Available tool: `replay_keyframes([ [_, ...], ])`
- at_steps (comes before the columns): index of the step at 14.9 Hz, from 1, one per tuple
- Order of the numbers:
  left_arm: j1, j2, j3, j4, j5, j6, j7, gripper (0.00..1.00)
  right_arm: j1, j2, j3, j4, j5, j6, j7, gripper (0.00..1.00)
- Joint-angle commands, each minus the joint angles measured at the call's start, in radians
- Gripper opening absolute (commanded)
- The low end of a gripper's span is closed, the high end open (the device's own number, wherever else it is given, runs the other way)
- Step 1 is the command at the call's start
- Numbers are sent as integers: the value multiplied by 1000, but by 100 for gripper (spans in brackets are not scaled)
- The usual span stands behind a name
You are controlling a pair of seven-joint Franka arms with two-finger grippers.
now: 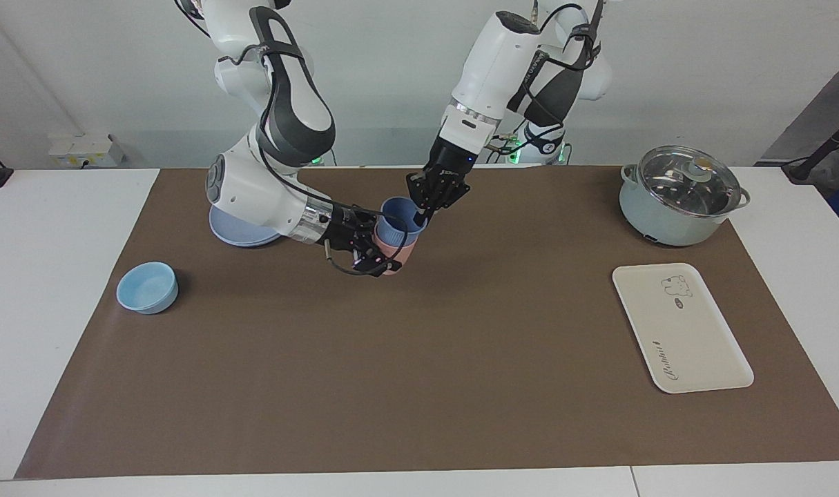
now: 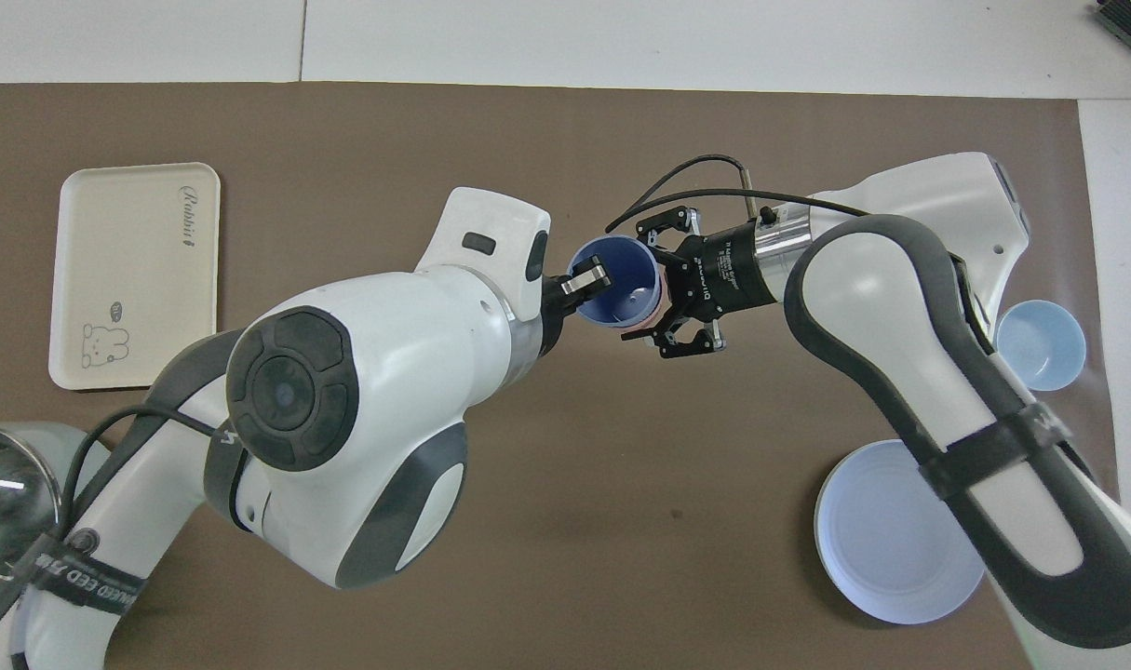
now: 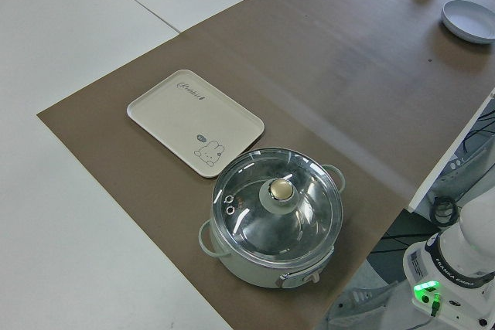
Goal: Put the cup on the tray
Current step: 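Grasp the inner blue cup rim with the left gripper, then pull the blue cup out with the left gripper while the right holds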
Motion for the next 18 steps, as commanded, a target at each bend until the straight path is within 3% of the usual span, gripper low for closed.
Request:
replay_keyframes([
  [1,-6,12,19,114,24,-110,-41,0,-9,-20,8,-14,24,-8,5,0],
  [6,59,-29,32,249,79,-379,-25,0,-44,-17,5,-11,53,-12,4,0],
  [10,183,-75,31,245,93,-490,124,0,-166,6,5,-17,68,-77,-3,0],
  [14,404,-127,29,124,80,-454,375,0,-280,55,3,-23,74,-106,-48,0],
  [18,633,-192,31,-106,37,-311,688,0,-404,147,5,-5,73,-155,-203,0],
])
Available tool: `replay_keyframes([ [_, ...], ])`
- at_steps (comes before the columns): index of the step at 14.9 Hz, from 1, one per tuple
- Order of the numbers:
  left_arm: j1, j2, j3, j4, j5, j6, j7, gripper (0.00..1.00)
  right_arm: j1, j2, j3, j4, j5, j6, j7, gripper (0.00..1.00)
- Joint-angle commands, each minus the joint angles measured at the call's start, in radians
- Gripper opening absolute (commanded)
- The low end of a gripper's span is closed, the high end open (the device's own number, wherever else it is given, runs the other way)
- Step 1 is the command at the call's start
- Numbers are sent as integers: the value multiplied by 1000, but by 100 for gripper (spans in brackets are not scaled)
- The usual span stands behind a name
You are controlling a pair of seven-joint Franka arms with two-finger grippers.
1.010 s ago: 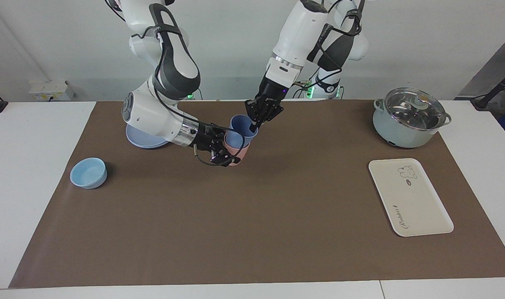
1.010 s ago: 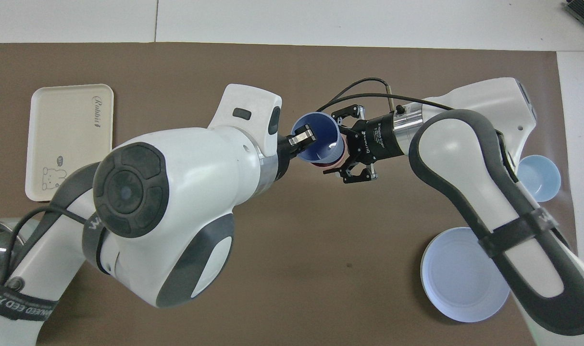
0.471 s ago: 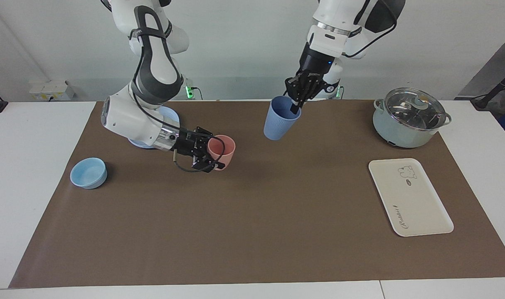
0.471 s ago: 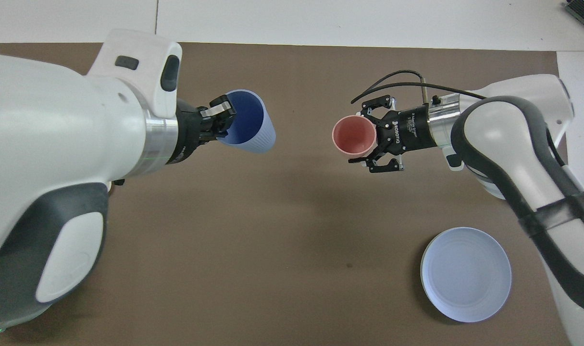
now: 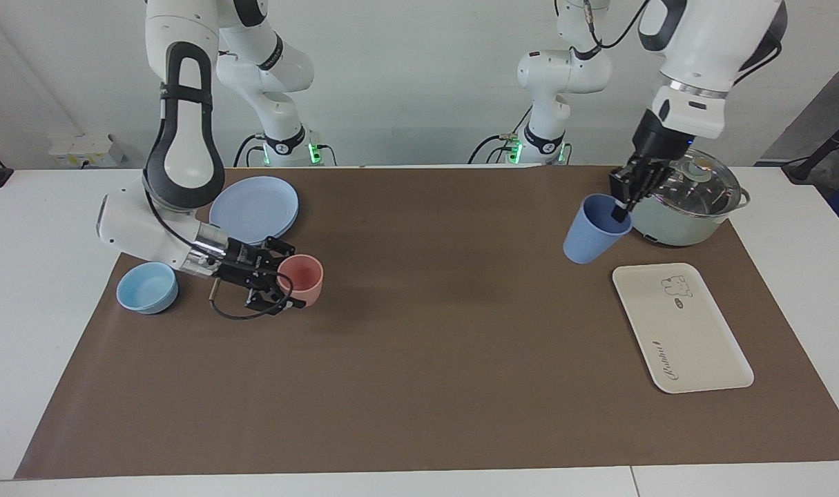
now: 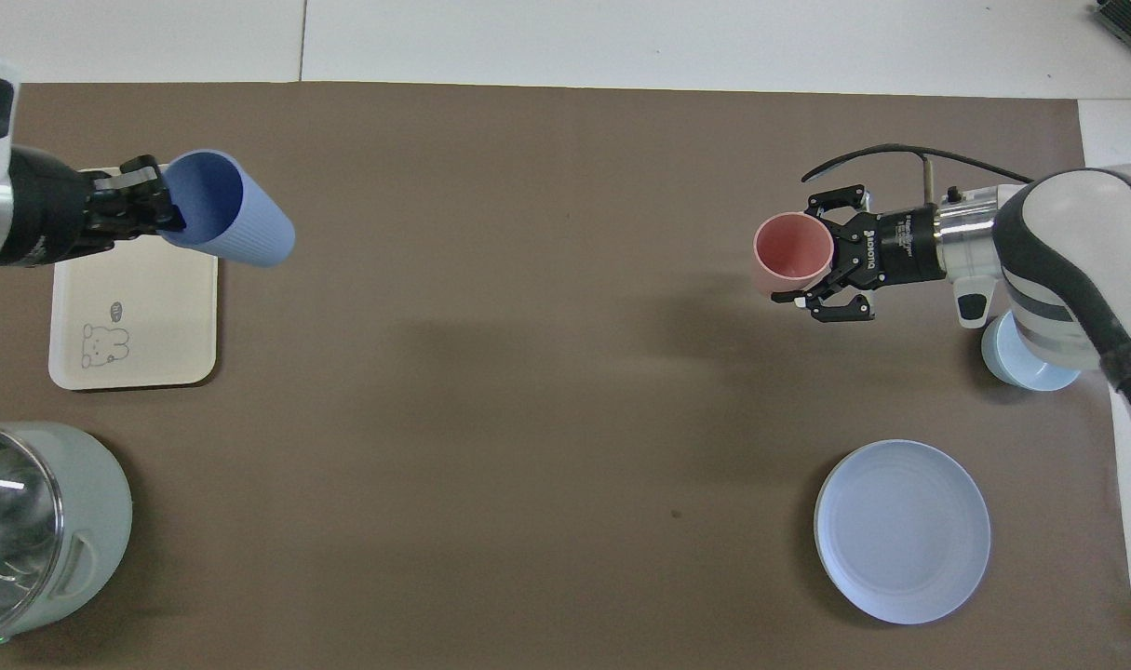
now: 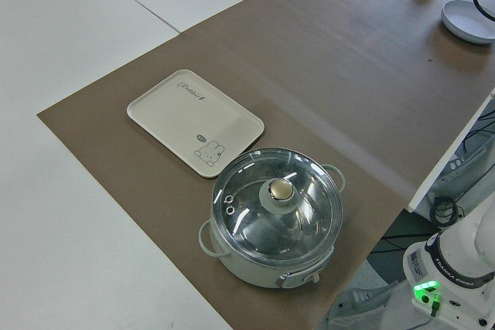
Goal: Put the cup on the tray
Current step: 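Lower the blue cup onto the tray while the right gripper lowers pink cup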
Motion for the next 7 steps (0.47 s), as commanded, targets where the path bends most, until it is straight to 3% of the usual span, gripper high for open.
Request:
replay_keyframes([
  [1,156,-64,-15,-181,-50,110,182,0,-88,76,10,24,34,-33,-138,0],
  [4,315,35,-15,-200,-90,185,474,0,-125,105,7,23,31,-26,-201,0],
  [7,350,127,-17,-238,-110,337,551,0,-158,116,7,-9,39,-2,-266,0],
])
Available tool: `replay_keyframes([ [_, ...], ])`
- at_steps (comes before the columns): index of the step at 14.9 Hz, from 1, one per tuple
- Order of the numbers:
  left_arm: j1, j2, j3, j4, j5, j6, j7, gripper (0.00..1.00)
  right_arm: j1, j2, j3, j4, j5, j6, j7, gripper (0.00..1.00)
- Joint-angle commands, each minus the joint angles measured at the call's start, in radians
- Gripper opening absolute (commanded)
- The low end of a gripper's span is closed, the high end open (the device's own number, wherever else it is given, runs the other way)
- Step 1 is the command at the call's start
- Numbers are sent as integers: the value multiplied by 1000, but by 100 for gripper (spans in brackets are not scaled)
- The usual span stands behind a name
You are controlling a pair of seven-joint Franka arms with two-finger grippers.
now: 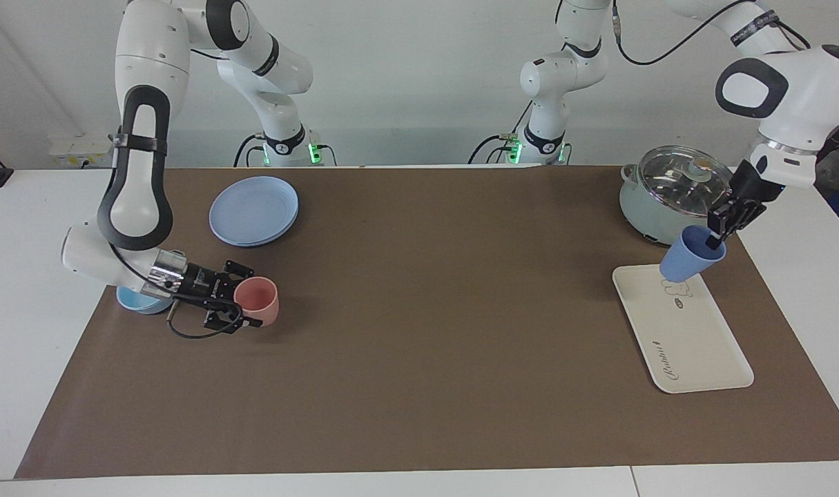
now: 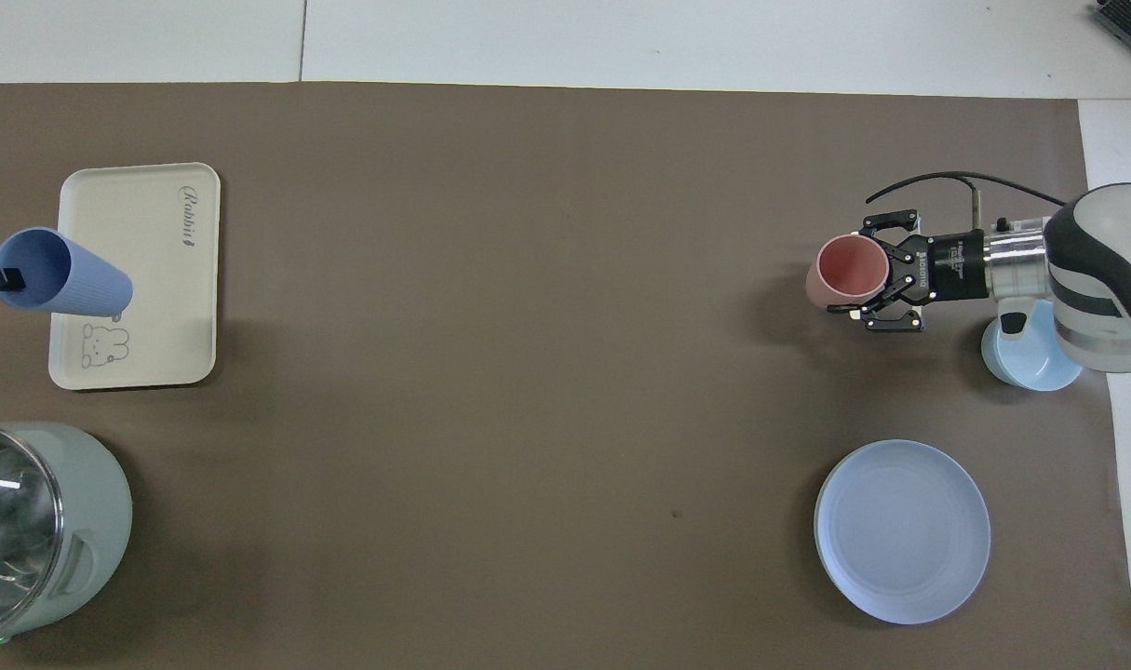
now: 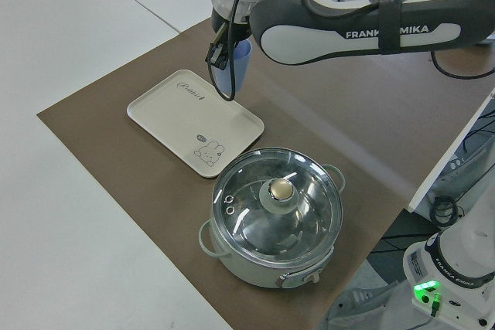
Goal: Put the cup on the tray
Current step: 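Lower the blue cup onto the tray while the right gripper lowers pink cup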
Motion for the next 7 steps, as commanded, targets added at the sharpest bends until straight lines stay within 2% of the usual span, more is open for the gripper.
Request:
replay_keyframes([
  [1,10,51,-17,-65,-63,155,73,0,-26,3,8,-17,35,17,-48,0],
  [3,30,56,-18,-123,-144,236,160,0,-35,-4,7,-43,35,44,-54,0],
  [5,32,79,-17,-137,-216,262,237,0,-38,-12,8,-75,37,60,-112,0],
  [7,35,89,-18,-148,-221,282,269,0,-41,-14,8,-75,37,61,-135,0],
])
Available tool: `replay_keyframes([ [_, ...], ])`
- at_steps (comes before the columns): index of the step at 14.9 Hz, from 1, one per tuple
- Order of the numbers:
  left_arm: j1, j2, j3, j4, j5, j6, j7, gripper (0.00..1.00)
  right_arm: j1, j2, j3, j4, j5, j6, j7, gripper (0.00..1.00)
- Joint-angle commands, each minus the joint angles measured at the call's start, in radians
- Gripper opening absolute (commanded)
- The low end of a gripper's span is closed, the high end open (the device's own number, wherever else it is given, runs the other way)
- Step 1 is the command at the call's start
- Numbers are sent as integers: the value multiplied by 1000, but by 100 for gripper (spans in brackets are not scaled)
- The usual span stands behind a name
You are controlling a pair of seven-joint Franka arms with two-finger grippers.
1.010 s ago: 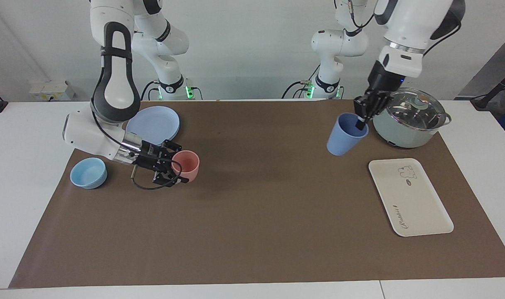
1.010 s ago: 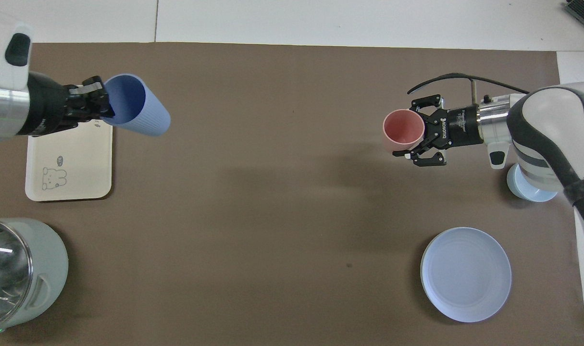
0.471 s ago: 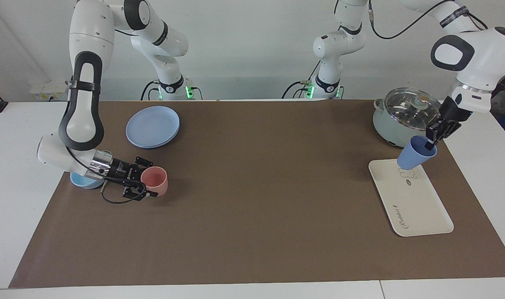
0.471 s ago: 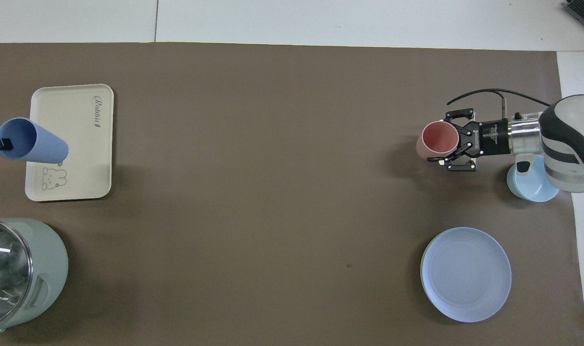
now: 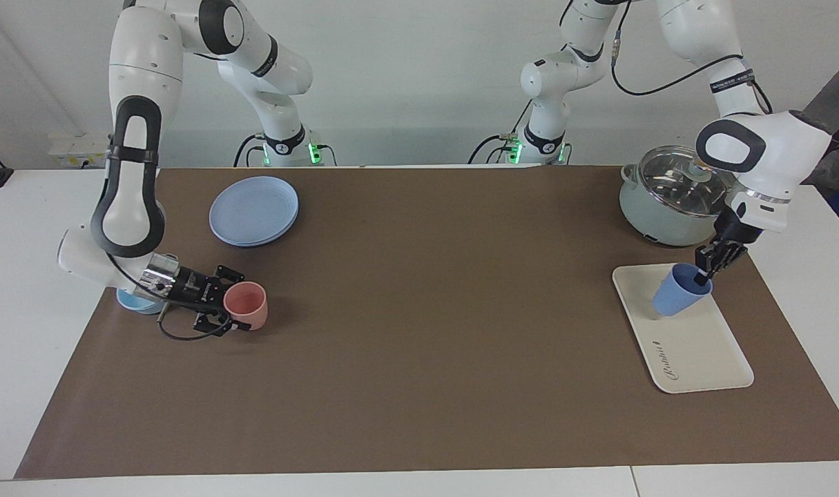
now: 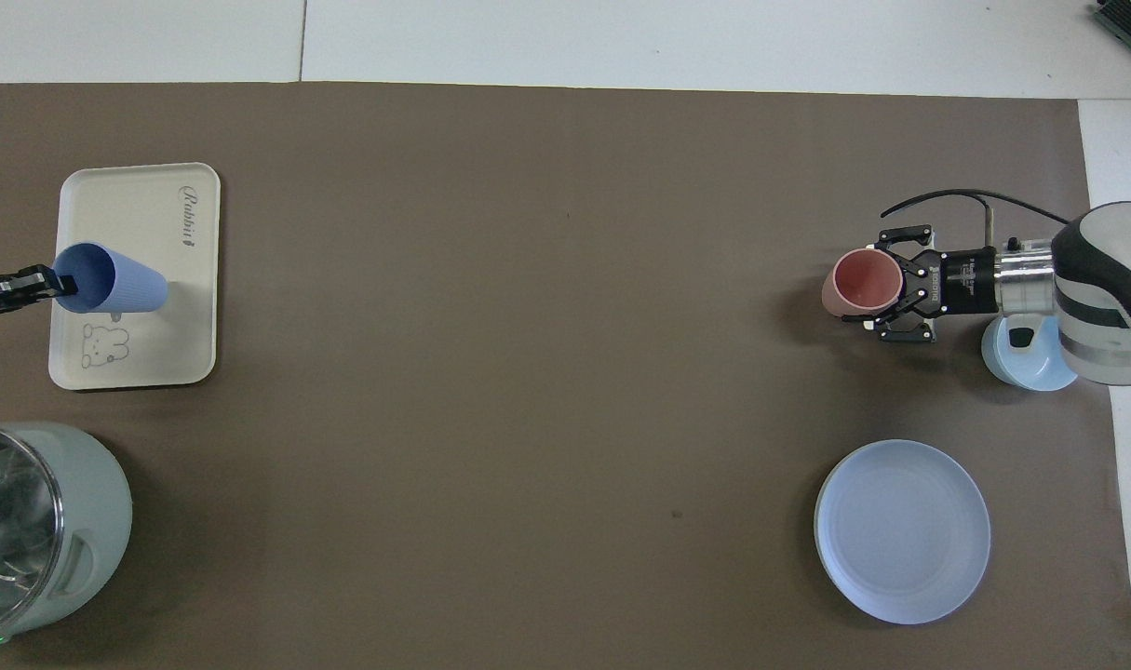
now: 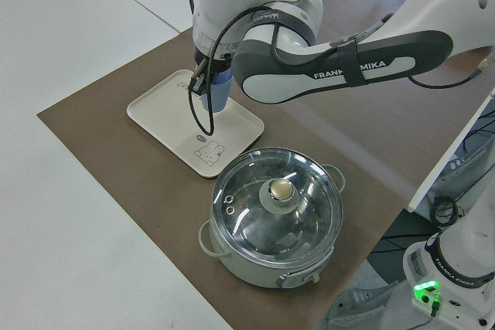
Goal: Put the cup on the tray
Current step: 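Lower the blue cup onto the tray while the right gripper lowers pink cup, then open the left gripper on the tray while the right gripper releases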
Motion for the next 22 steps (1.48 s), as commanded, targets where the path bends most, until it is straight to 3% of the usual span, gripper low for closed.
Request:
replay_keyframes([
  [1,17,1,-13,-35,-34,54,76,0,-13,-22,7,-33,36,21,-50,0],
  [2,17,3,-11,-41,-34,66,96,0,-13,-24,9,-33,36,32,-54,2],
  [4,14,6,-11,-36,-34,60,107,99,-13,-27,6,-33,36,38,-71,66],
  [6,12,6,-11,-27,-31,49,140,100,-11,-27,4,-33,21,82,-90,93],
  [7,11,-2,-11,-18,-26,29,162,100,-11,-28,4,-33,20,102,-91,97],
  [9,11,-34,-10,28,5,-67,165,100,-14,-39,1,-31,6,116,-99,98],
  [12,0,-80,-8,118,233,-272,154,100,-14,-51,-6,-30,-81,190,-181,98],
  [14,-15,-132,-14,137,305,-365,137,100,-14,-66,-6,-30,-144,219,-284,98],
  [18,-128,-223,-17,107,316,-549,38,100,-22,-103,-5,-30,-457,215,-497,99],
  [22,-289,-269,-17,73,316,-623,-161,100,-2,-172,0,-27,-707,208,-683,99],
])
